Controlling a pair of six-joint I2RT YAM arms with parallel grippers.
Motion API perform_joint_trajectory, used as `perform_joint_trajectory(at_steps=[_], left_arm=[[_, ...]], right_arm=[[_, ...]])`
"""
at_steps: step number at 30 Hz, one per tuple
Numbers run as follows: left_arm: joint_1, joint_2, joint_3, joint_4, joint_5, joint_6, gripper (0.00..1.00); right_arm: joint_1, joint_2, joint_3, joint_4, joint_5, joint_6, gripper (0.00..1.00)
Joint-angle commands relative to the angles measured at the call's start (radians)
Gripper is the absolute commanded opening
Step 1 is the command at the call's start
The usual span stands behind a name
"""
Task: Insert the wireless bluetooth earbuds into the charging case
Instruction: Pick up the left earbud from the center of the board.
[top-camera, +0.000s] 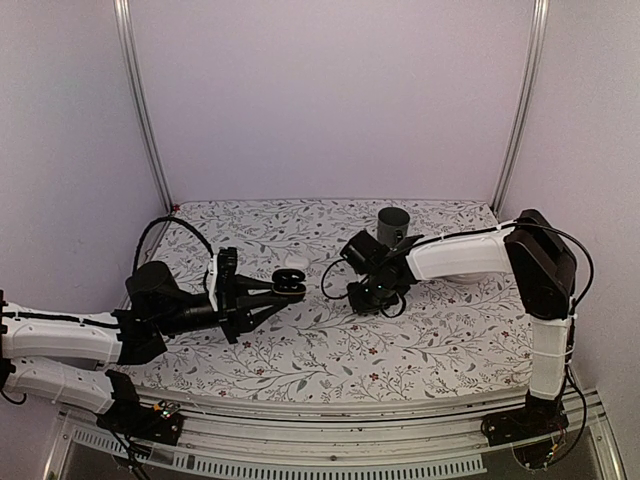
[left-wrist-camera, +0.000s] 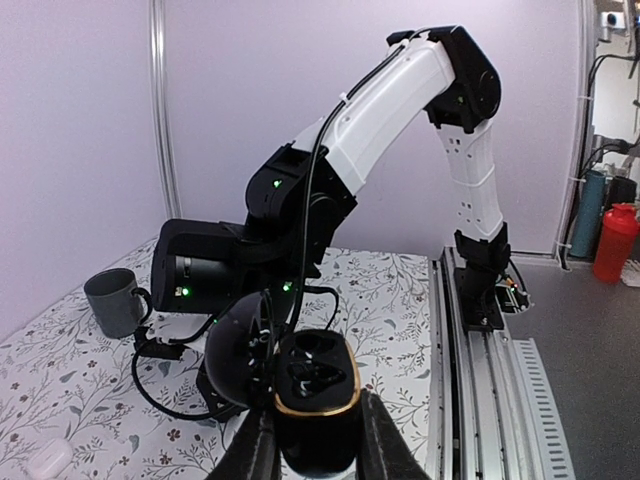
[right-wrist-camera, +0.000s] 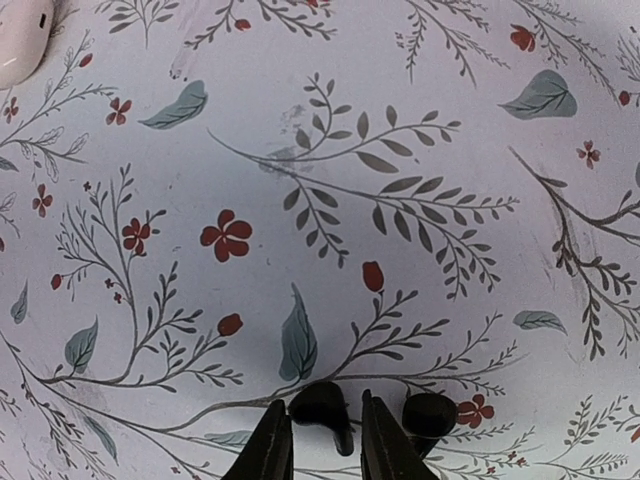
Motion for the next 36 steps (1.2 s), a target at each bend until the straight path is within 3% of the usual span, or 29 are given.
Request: perform_joint_trajectory(at_steps=[1,29,36], left_arm=[[0.015,-0.001,-0.009,0.026,0.003,-0.01,0.0],[0.014,-0.006,0.0,-0.003,0.014,-0.029,0.0],[0.015,-0.001,0.004,-0.012,0.016,-0.03,0.0]], right_arm=[[0.011,0.023,0.031,-0.019,0.028,0.01,0.26],[0.063,0.081,0.114,-0.112,0.126,0.012,0.26],[0.065,0.025,0.112,-0.128,0.141,0.01,0.25]])
